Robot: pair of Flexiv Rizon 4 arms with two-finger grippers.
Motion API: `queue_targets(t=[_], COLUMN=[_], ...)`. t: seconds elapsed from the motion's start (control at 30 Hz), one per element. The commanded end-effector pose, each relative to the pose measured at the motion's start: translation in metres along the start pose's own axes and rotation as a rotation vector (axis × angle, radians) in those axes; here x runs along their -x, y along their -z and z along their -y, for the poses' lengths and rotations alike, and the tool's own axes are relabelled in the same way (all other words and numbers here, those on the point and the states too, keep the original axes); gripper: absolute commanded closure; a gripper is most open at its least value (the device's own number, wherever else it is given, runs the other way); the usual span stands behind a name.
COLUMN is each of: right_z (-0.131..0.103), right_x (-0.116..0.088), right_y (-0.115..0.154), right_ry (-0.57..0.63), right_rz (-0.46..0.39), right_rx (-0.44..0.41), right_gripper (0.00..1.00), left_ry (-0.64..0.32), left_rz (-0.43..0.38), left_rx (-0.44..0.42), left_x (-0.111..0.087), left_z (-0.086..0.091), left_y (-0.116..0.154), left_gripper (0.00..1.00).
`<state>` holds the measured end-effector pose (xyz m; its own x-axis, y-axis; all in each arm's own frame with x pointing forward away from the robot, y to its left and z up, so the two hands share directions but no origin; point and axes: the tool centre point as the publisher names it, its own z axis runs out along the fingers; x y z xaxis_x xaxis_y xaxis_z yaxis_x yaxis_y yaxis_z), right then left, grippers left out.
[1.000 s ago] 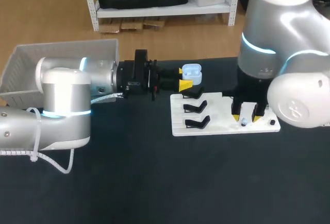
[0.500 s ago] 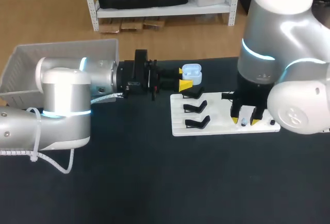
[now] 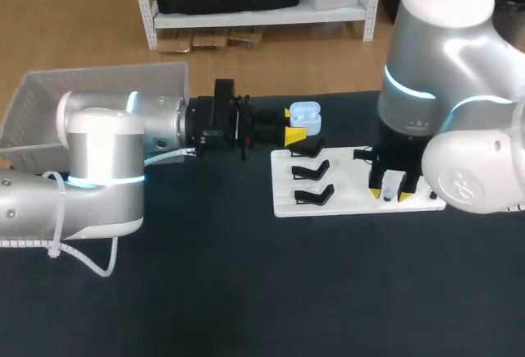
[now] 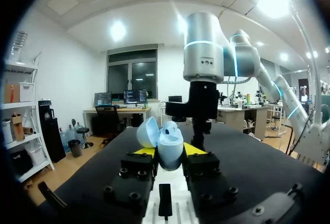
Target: Pick up each earbud case from the left stands, insert the matching earbuds, close the lid, and place the case in the box.
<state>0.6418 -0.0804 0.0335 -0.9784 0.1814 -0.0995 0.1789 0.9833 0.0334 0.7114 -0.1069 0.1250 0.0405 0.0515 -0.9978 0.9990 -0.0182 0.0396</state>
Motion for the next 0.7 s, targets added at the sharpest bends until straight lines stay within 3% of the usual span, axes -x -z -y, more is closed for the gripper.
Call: queue_targets(t=[0.03,0.7], right_z=[0.0011,0.0011], right_x=[0.0006,0.0041], right_y=[-0.0034,-0.0067], right_ry=[-0.011,-0.015], right_rz=[0.011,0.013], right_rx=[0.000,-0.002], right_gripper=[0.66,0.72], left_ry=[-0.004,-0.004], left_rz=[0.002,0.002], left_rx=[0.008,0.008], left_x=[-0.0005,-0.0005], left_z=[0.0024,0.0024], left_y=[0.0000,0.0000], left_gripper=[1.00,1.00])
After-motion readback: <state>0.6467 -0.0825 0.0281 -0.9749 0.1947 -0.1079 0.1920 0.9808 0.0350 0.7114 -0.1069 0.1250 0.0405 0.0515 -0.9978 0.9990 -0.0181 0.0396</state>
